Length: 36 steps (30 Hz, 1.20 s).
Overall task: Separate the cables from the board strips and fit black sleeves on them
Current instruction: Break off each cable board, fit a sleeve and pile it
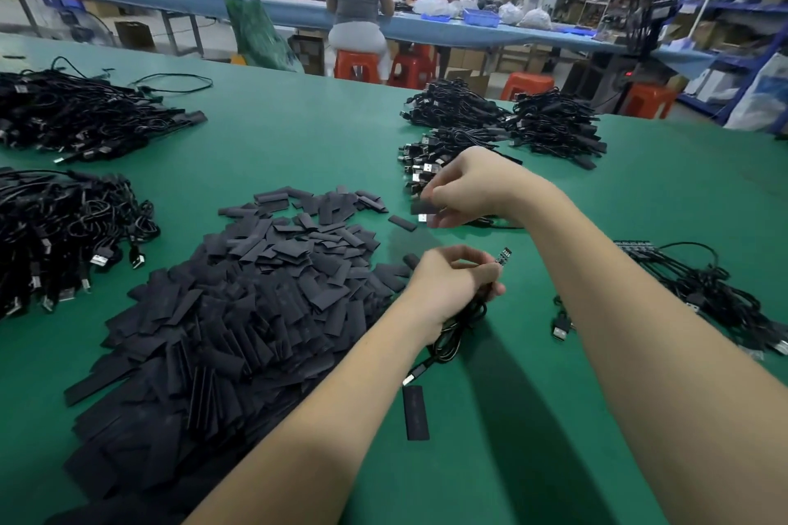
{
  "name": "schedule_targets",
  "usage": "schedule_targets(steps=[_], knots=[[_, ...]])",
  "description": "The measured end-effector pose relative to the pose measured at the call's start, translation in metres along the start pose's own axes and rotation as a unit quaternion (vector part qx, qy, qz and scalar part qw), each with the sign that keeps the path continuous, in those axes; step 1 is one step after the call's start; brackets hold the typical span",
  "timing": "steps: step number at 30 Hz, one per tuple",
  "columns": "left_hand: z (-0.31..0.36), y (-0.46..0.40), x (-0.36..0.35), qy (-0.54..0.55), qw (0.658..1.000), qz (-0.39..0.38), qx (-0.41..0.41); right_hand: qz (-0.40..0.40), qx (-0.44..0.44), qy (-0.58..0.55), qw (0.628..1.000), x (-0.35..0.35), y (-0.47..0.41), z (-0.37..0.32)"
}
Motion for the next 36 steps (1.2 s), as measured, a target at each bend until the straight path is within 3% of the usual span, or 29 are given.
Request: schedule_targets(steps=[4, 6, 10, 21, 29, 32, 36], knots=[[0.000, -0.011, 0.010, 0.114, 0.993, 0.025, 0.004, 0.204, 0.027, 0.001, 0.979, 0.053, 0.033, 0.033], [0.001, -0.013, 0.012, 0.193, 0.981, 0.021, 0.009, 0.246, 0.032, -0.032, 0.968, 0.058, 0.055, 0.057], [0.004, -0.015, 0.013, 0.252, 0.967, 0.032, -0.007, 0.240, 0.022, -0.092, 0.966, 0.035, 0.081, 0.094], [0.006, -0.013, 0.008, 0.139, 0.990, 0.010, -0.033, 0.257, -0.015, -0.153, 0.954, 0.020, 0.086, 0.118], [0.012, -0.009, 0.002, 0.113, 0.992, -0.028, -0.043, 0.229, -0.035, -0.272, 0.934, 0.015, 0.081, 0.134], [0.016, -0.008, 0.002, 0.119, 0.991, -0.037, -0.041, 0.206, -0.034, -0.398, 0.894, 0.009, 0.079, 0.146], [0.019, -0.006, 0.003, 0.095, 0.994, -0.048, -0.022, 0.168, -0.001, -0.602, 0.781, 0.007, 0.081, 0.151]])
Point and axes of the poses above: each hand's wrist, its own y-axis away from the middle knuckle, its own x-axis out of the back of the hand, z = x × y, the point moved 10 cm from there along -y, towards the middle knuckle, and after that the axes turned 3 degrees about -y, right-handed, at the moved point
